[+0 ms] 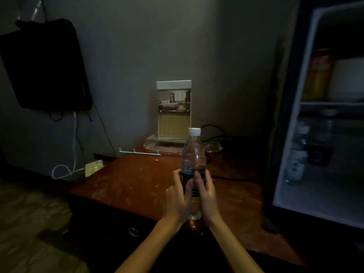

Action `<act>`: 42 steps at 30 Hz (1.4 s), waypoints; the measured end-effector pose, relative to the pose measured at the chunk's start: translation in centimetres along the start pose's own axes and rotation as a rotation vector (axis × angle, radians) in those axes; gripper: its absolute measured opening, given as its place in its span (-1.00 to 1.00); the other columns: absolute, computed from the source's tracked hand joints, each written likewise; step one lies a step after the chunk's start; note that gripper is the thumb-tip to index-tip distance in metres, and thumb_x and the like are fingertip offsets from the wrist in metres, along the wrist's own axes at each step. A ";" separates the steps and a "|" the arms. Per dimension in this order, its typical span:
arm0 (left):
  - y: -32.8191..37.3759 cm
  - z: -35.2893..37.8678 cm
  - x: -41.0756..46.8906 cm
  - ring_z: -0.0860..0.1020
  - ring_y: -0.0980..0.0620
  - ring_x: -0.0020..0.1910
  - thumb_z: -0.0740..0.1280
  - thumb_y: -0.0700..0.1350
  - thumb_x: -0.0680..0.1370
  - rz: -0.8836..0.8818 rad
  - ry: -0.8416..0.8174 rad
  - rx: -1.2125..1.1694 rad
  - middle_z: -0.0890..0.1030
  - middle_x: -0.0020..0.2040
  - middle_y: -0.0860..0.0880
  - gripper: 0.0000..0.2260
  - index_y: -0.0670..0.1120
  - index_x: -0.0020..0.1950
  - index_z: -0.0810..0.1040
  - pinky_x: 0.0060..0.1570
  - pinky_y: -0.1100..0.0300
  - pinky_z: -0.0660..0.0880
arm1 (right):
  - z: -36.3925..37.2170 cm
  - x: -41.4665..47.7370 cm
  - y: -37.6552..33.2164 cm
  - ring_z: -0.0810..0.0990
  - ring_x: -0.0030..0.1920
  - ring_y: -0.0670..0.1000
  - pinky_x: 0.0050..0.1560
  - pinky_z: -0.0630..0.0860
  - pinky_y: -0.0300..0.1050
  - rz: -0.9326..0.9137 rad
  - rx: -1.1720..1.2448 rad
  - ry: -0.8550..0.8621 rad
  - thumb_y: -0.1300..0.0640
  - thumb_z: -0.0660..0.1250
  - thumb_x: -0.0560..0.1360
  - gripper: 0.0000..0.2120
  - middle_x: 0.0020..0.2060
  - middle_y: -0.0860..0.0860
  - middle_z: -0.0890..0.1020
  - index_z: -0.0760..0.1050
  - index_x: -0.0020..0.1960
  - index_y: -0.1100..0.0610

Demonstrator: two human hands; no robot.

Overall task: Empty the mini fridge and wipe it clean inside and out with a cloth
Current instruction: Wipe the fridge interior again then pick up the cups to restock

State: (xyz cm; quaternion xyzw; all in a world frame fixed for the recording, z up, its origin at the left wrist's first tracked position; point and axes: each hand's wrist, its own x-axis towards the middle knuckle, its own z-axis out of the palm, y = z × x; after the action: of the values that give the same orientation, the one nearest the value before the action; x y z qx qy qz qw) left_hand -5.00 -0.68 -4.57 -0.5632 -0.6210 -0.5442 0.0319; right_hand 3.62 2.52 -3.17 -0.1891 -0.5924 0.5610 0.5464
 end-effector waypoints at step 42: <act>13.3 23.1 -3.9 0.60 -0.10 0.18 0.05 0.00 0.59 0.435 -0.513 0.185 0.63 0.18 -0.10 -0.60 -0.06 0.20 0.63 0.04 0.02 0.55 | -28.2 -1.0 -13.1 0.65 0.08 0.00 0.09 0.59 -0.03 -0.257 -0.347 0.588 0.03 0.46 0.40 -0.52 0.08 0.03 0.66 0.45 0.27 0.07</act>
State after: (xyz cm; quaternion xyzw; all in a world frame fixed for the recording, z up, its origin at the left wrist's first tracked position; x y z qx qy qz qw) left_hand 19.46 10.16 -7.95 -0.7957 -0.5207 -0.3067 0.0408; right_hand 33.28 10.70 1.42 -0.3563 -0.5154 0.3007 0.7190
